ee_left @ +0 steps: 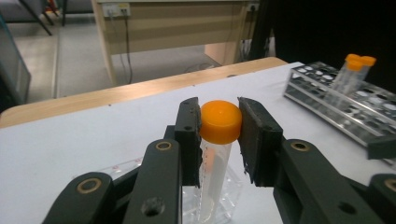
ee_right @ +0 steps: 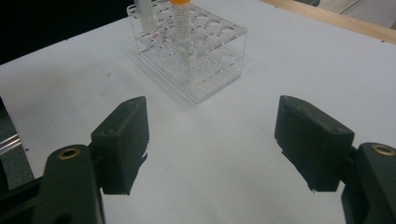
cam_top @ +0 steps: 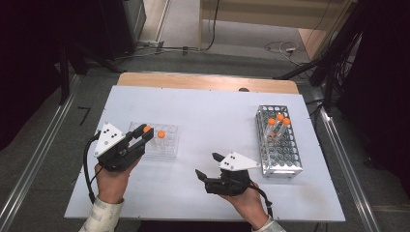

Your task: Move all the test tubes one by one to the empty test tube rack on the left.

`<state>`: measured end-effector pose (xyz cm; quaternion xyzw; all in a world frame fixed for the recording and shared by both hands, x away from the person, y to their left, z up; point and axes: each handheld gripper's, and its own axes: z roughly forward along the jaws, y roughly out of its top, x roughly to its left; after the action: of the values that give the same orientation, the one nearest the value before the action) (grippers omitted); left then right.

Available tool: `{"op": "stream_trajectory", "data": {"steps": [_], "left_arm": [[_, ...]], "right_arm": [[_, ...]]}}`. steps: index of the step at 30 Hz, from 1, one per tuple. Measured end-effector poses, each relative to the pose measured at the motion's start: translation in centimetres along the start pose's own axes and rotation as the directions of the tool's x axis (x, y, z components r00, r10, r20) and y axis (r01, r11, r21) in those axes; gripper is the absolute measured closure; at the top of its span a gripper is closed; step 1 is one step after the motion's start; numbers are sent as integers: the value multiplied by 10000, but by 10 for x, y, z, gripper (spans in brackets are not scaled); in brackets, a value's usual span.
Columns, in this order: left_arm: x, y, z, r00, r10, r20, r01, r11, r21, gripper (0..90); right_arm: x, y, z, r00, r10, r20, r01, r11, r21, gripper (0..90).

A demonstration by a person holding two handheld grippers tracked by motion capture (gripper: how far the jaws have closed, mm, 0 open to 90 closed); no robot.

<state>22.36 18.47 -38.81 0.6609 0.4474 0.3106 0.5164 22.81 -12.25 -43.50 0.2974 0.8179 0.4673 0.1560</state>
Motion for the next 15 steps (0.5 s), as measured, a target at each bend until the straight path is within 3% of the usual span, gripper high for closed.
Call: {"op": "stream_trajectory", "data": {"steps": [10,15], "left_arm": [[10,4,16,9994,14,-345,-16,10000,-51,705],[10,3,25,9995,18,-321,-16,10000,74,705]], "right_arm": [[-1,0,-2,9999,95,72,-95,10000,-23,247],[-3,0,-4,9998,119,129,-118,9999,-60,249]]}}
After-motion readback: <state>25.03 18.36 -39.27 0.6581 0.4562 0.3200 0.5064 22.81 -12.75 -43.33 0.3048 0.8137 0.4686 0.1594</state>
